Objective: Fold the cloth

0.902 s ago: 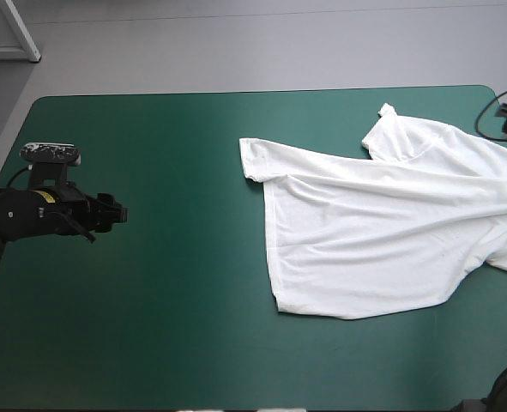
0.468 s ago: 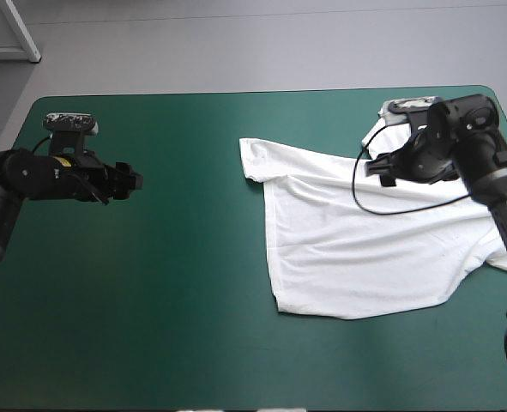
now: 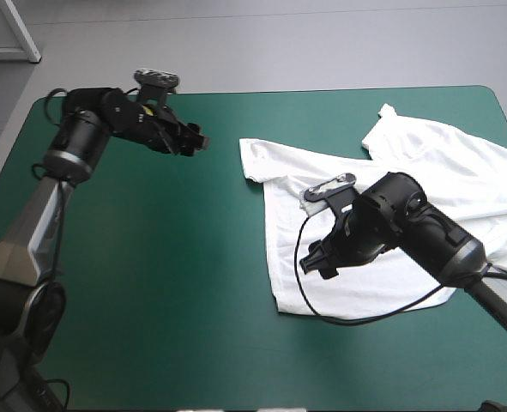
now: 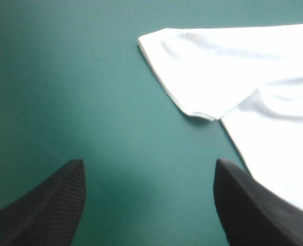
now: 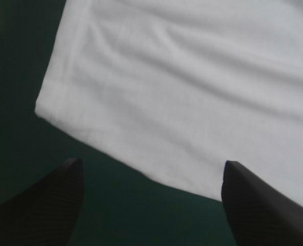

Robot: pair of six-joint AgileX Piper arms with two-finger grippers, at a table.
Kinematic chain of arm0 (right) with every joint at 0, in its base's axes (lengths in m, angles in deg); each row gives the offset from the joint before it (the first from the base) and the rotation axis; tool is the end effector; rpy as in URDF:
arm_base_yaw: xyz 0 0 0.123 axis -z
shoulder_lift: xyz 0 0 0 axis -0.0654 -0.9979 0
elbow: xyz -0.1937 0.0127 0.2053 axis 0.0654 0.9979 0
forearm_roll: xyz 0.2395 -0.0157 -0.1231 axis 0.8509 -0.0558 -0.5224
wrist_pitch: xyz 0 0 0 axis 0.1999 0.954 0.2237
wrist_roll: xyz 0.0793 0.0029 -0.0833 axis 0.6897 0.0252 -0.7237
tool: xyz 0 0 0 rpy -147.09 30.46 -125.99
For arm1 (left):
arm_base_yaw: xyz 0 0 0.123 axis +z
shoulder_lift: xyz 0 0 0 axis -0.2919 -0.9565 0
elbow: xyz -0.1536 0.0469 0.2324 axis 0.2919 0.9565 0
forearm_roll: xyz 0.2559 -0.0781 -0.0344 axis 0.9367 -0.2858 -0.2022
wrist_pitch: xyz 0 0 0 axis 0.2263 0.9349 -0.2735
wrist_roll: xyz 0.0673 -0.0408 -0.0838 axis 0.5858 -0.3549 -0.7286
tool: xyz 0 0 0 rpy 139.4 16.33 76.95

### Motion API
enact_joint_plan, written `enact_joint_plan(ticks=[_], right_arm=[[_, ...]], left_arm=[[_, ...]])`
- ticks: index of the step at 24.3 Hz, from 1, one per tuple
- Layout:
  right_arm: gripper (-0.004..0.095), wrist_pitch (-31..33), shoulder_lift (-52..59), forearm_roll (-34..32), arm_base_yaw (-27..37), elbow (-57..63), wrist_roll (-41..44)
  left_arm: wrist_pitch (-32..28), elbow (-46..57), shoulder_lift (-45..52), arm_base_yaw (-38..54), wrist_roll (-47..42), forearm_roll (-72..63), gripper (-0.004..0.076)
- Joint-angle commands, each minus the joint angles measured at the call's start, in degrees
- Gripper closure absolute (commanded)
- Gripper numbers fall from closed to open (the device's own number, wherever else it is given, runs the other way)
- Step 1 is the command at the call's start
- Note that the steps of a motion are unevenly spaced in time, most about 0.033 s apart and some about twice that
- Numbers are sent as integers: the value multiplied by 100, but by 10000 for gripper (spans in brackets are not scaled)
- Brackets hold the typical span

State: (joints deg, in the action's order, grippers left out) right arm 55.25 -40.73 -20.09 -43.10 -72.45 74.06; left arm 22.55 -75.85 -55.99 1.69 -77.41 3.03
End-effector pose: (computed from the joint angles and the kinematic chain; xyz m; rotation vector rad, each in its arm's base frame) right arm 0.2332 0.1792 0.3186 -0.6708 2.7163 0.1017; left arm 0.4159 -0.1371 0.3573 0.5214 2.4043 -0.3209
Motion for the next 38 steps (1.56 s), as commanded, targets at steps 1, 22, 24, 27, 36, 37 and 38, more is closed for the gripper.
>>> enact_joint_plan(ticks=[1,22,24,27,36,37,38], right_arm=[[218,-100,371,-29,-366,188,197],[226,-100,941,258,-1546,995,1061],[250,-100,941,268,-1661,995,1109],[255,-100,941,246,-1777,995,1123],[257,-100,941,183,-1943,995,1102],[257,-100,941,140,-1943,995,1072],[257,-100,941,60,-1943,995,1025]], left_arm=[[-180,-785,-451,-225,-206,-166,217],[1078,-4088,-3768,-729,-903,482,218],[1109,-4088,-3854,-741,-903,268,220],[938,-4088,-3897,-917,-867,217,287],[1165,-4088,-4378,-1279,-726,629,545],[1201,-4088,-4390,-1279,-726,739,566],[1211,-4088,-4407,-1279,-726,848,605]])
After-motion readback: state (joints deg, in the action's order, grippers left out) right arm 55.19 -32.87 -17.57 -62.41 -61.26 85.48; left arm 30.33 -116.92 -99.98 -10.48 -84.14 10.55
